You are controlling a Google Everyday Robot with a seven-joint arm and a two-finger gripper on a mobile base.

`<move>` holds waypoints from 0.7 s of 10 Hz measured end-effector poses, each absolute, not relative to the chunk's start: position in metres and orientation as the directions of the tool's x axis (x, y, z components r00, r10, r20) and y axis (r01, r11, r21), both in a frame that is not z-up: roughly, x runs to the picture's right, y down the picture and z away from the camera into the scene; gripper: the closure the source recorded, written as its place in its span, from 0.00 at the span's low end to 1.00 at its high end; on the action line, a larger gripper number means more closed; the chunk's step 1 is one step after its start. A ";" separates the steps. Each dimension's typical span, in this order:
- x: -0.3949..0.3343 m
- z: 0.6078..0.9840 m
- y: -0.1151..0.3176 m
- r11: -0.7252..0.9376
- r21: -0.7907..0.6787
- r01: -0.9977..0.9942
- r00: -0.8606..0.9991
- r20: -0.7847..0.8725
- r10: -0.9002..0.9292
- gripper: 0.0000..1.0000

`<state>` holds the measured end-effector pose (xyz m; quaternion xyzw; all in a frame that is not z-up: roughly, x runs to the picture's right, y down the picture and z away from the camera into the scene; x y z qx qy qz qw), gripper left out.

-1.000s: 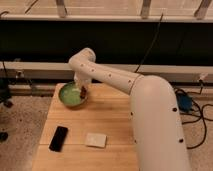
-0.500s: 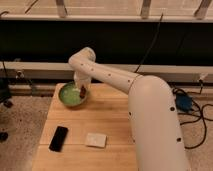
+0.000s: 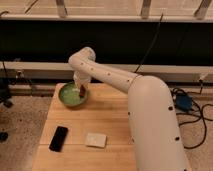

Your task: Place the pepper in the ceramic bowl

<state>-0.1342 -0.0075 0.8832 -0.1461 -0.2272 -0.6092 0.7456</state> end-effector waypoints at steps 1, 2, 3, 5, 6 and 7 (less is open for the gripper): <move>-0.137 0.889 -0.009 0.212 0.059 0.976 0.151 0.520 -0.841 0.90; -0.141 0.896 -0.014 0.207 0.063 0.976 0.144 0.524 -0.840 0.82; -0.147 0.904 -0.017 0.201 0.070 0.977 0.135 0.529 -0.838 0.69; -0.148 0.911 -0.019 0.205 0.071 0.976 0.136 0.532 -0.835 0.49; -0.151 0.913 -0.020 0.206 0.078 0.975 0.134 0.531 -0.837 0.41; -0.156 0.914 -0.020 0.205 0.087 0.975 0.130 0.527 -0.840 0.37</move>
